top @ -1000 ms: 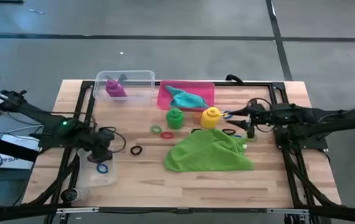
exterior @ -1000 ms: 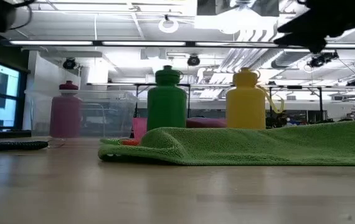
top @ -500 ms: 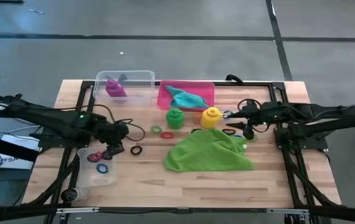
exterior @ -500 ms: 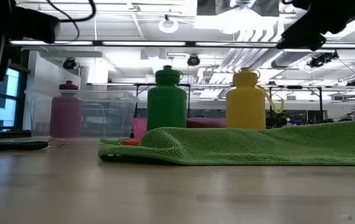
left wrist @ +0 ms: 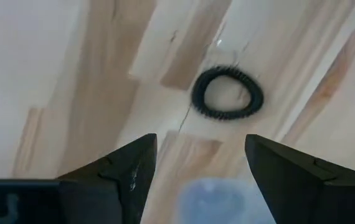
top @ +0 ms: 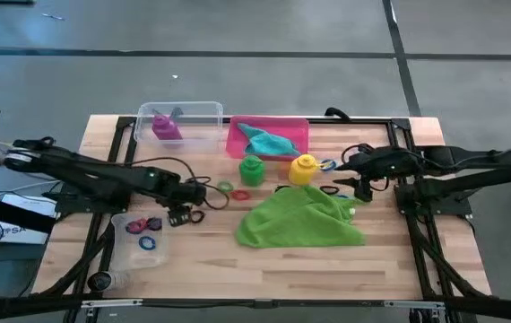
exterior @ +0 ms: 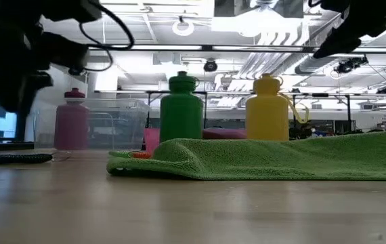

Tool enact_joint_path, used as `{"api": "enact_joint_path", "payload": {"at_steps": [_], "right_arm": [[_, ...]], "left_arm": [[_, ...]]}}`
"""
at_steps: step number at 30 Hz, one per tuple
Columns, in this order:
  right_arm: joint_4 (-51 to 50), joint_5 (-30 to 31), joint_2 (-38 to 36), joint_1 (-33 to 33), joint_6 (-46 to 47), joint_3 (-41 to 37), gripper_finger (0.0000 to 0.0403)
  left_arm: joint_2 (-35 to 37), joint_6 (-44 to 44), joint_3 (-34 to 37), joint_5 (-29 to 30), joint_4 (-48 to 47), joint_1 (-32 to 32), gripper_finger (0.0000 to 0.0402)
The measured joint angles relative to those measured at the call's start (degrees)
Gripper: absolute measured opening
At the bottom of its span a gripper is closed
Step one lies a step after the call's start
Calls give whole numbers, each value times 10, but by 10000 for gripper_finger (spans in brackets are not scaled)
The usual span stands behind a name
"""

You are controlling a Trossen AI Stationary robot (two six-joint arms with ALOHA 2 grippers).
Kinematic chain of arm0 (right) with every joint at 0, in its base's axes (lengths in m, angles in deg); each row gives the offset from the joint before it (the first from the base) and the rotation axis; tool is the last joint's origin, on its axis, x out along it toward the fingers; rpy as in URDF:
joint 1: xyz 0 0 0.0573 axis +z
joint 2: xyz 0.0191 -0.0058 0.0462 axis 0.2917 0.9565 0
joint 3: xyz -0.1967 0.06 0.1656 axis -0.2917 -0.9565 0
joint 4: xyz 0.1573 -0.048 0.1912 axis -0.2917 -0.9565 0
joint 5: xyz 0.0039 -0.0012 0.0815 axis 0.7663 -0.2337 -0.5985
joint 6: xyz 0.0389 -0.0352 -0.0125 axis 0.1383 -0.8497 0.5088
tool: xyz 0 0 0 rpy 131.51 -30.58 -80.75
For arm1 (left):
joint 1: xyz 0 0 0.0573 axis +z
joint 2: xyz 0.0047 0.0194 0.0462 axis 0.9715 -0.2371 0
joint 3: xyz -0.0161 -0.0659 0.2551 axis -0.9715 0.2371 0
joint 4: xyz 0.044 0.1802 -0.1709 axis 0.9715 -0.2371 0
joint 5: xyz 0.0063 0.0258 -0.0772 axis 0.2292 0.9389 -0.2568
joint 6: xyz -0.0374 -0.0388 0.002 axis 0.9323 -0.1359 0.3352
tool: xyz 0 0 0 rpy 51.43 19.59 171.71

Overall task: Pick & Place Sports Items
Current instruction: Put the black spring keychain into the bottom transparent bin

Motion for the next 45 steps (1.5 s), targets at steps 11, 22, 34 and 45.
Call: {"api": "enact_joint_path", "payload": {"at_steps": [11,22,34,45], "right_arm": [[-12,0,5,0,0,0,197],[-14,0,5,0,0,0,197],[-41,0,5,0,3,0,197],[-41,0,5,0,4,0,197]], "left_arm": [[-65,-18,0,8,90,0,195],[-124,-17,0,8,98,0,195],[-165,-35,0,-5,98,0,179],[-203,-35,-2,-8,98,0,42]]}}
